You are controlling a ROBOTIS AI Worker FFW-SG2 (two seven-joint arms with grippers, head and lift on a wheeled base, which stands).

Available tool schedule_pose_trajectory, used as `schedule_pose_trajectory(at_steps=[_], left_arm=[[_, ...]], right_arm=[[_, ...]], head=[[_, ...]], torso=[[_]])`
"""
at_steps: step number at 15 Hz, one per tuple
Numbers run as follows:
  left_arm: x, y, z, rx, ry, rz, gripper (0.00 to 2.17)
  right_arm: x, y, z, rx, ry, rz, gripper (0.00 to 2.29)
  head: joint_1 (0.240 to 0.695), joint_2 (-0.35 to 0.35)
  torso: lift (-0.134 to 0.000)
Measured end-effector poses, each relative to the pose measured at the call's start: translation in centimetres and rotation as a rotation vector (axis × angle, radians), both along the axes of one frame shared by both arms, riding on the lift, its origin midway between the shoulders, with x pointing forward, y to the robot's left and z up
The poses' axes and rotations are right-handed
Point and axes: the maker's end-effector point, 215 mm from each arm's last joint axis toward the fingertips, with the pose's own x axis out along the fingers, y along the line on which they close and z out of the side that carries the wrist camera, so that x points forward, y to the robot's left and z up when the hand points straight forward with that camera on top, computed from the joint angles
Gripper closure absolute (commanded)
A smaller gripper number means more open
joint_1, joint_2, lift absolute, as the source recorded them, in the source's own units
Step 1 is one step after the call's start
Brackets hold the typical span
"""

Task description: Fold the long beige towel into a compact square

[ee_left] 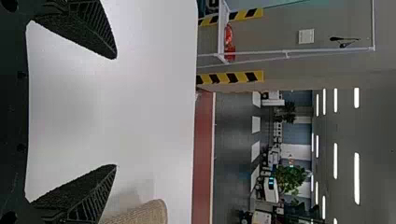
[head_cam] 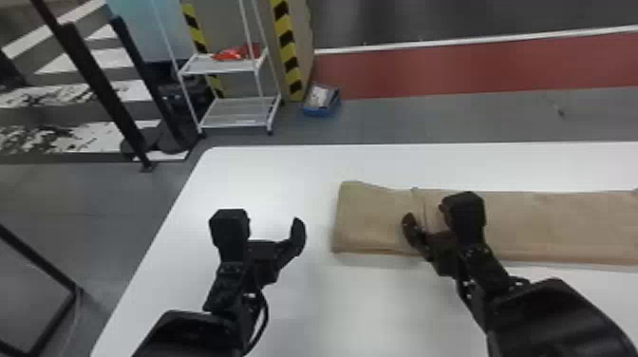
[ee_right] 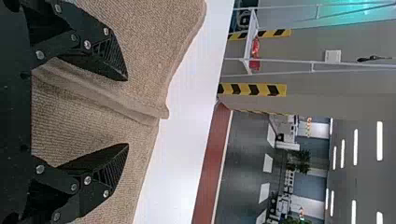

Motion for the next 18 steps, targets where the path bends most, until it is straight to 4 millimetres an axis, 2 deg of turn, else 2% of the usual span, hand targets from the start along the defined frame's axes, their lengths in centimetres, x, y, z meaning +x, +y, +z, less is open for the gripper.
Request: schedule_pose_trajectory(at_steps=[1,4,5,9,10,11,13,14,18], left_arm=[[0.0,0.0,0.0,0.0,0.0,-0.001,0.04],[0.0,-0.2,0.1,0.0,-0.002,-0.004,0.04],[0.1,-0.2,0.1,0.0,-0.002,-0.004,0.04],[0.1,0.0,0.1,0.002,-0.003,-0.003,0.04],[0.1,0.0,0.2,0.002,-0.003,-0.003,0.04],[0.1,0.0,0.2,0.002,-0.003,-0.003,0.04],[0.1,0.0,0.2,0.003,-0.004,-0.001,0.04],[0.1,0.0,0.2,0.003,-0.004,-0.001,0.04],[0.1,0.1,0.2,0.004,-0.004,-0.001,0.04]], right_arm=[[0.1,0.0,-0.1,-0.003,0.006,0.0,0.61],[0.3,0.2,-0.2,-0.01,0.018,0.002,0.63],[0.3,0.2,-0.2,-0.011,0.019,0.003,0.77],[0.4,0.3,-0.3,-0.016,0.031,0.004,0.79],[0.3,0.4,-0.3,-0.015,0.03,0.006,0.86],[0.3,0.4,-0.3,-0.015,0.031,0.008,1.06],[0.2,0.8,-0.3,-0.008,0.034,0.023,1.06],[0.1,0.9,-0.2,-0.004,0.036,0.03,1.18],[-0.4,1.9,0.9,0.025,0.021,0.058,1.2]], head=[[0.695,0.214],[0.695,0.213],[0.695,0.213],[0.695,0.214],[0.695,0.215],[0.695,0.216],[0.695,0.219],[0.695,0.221],[0.695,0.232]], torso=[[-0.119],[-0.119],[-0.119],[-0.119],[-0.119],[-0.119],[-0.119],[-0.119],[-0.119]])
